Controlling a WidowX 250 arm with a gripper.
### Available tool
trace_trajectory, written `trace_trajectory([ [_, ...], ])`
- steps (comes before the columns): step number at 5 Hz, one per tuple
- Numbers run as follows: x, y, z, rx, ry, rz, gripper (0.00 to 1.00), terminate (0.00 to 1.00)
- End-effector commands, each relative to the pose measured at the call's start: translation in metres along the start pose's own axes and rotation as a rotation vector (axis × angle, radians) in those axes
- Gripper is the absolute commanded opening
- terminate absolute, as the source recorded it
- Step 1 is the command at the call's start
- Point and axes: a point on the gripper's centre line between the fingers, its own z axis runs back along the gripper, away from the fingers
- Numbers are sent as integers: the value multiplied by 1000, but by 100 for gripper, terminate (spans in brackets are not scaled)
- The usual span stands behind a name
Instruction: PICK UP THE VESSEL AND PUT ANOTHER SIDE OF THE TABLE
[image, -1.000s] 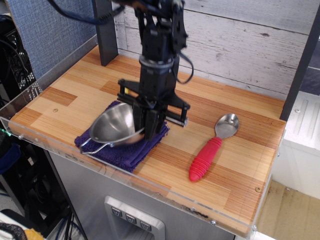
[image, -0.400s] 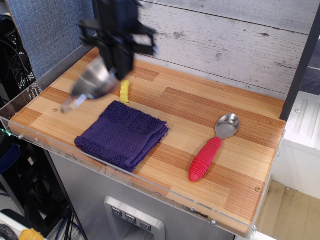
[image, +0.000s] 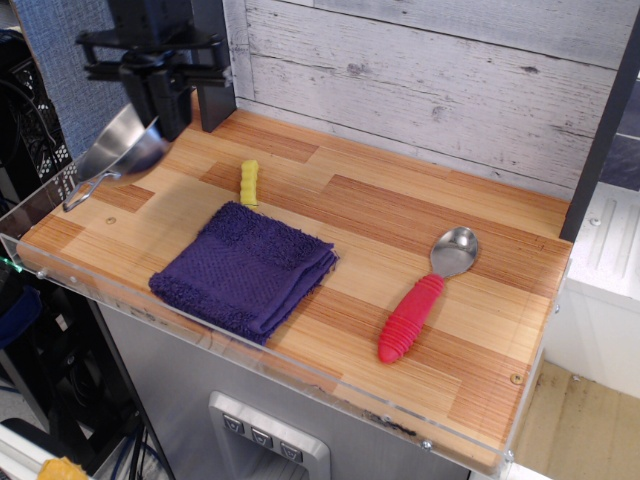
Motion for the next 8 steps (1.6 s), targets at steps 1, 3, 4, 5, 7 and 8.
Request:
trace_trajectory([
  [1,9,29,-22,68,23,30,0,0],
  [3,29,16,-43,101,24,34,0,0],
  [4,35,2,-52,99,34,13,0,0],
  [5,35,-8,-52,79,16,-3,0,0],
  [7,28,-16,-46,38,-3,10,100,0],
  [8,22,-18,-45,36,9,15,100,0],
])
